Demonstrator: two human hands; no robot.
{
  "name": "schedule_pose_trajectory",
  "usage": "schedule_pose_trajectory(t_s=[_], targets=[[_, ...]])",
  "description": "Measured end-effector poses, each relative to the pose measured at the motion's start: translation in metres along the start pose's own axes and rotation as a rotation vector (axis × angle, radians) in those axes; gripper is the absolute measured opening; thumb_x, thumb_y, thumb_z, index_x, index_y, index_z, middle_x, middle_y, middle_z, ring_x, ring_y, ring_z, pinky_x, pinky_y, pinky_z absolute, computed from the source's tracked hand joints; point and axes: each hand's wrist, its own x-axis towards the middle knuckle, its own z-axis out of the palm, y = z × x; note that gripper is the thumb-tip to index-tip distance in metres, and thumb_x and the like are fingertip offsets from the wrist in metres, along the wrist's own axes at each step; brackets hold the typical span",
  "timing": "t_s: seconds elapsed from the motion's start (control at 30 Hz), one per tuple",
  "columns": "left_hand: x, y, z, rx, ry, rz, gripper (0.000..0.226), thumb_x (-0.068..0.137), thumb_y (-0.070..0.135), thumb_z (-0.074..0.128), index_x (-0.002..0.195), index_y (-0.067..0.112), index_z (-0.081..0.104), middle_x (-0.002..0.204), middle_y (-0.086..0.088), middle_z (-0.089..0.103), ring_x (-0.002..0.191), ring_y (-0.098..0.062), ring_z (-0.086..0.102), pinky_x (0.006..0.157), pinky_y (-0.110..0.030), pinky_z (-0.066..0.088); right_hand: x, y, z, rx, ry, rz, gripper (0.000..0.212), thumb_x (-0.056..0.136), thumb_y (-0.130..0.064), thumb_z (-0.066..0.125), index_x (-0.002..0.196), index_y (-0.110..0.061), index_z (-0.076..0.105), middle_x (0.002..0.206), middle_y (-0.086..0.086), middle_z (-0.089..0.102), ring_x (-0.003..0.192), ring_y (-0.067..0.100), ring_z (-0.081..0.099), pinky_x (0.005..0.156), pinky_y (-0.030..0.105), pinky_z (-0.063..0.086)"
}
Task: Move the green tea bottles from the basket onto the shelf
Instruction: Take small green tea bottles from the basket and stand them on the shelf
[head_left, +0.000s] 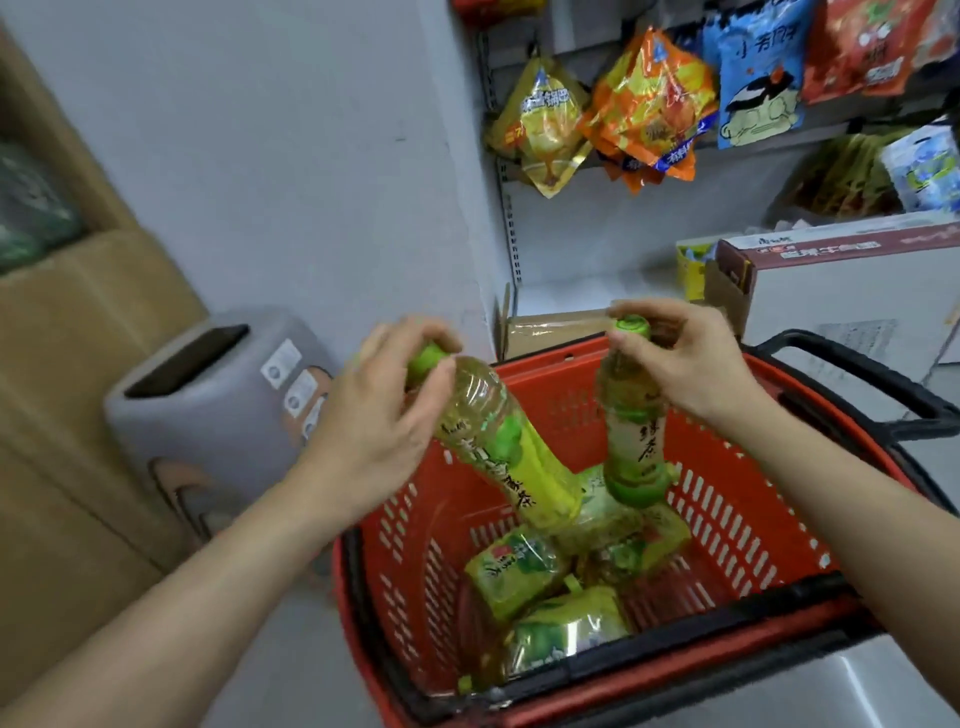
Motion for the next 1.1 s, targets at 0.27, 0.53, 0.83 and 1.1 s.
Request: schedule_pose_trajectory(t_s=[0.27, 0.53, 0.83, 1.1], targets=[[-0.04, 0.0, -0.128, -0.201, 0.145, -0.208, 0.012, 0.088, 0.019, 0.053, 0.097, 0.026, 0.057, 0.075, 0.009, 0.052, 0.058, -0.004, 0.047, 0.053, -0.017, 0.039, 0.008, -0.17, 0.07, 0.727, -0.034, -0.114, 0.014, 0.086, -0.015, 0.069, 0.099, -0.009, 0.071, 0.078, 0.014, 0.068, 0.071, 0.021, 0.071, 0.068, 0.033, 0.057], [-0.127, 0.009, -0.277, 0.137, 0.389, -0.31, 0.01, 0.086, 0.009, 0.065, 0.094, 0.015, 0.066, 0.075, 0.007, 0.056, 0.054, -0.001, 0.048, 0.05, -0.014, 0.038, -0.034, -0.325, 0.173, 1.059, -0.316, -0.111, 0.006, 0.077, -0.027, 0.077, 0.077, -0.021, 0.076, 0.072, 0.009, 0.072, 0.074, 0.031, 0.067, 0.073, 0.059, 0.055], [-0.23, 0.026, -0.488, 0.684, 0.664, -0.408, 0.008, 0.081, 0.028, 0.071, 0.088, 0.027, 0.072, 0.071, 0.015, 0.063, 0.062, 0.0, 0.054, 0.06, -0.015, 0.042, -0.104, -0.521, 0.28, 1.226, -0.433, -0.234, 0.024, 0.068, -0.033, 0.082, 0.086, -0.02, 0.072, 0.078, 0.011, 0.069, 0.07, 0.017, 0.064, 0.067, 0.035, 0.051], [-0.283, 0.022, -0.628, 0.976, 0.71, -0.506, 0.016, 0.077, 0.046, 0.064, 0.091, 0.04, 0.068, 0.076, 0.013, 0.063, 0.077, -0.02, 0.063, 0.072, -0.041, 0.056, -0.142, -0.683, 0.352, 1.358, -0.348, -0.271, 0.019, 0.076, -0.028, 0.079, 0.088, -0.017, 0.071, 0.077, 0.013, 0.07, 0.067, 0.019, 0.065, 0.063, 0.035, 0.054]])
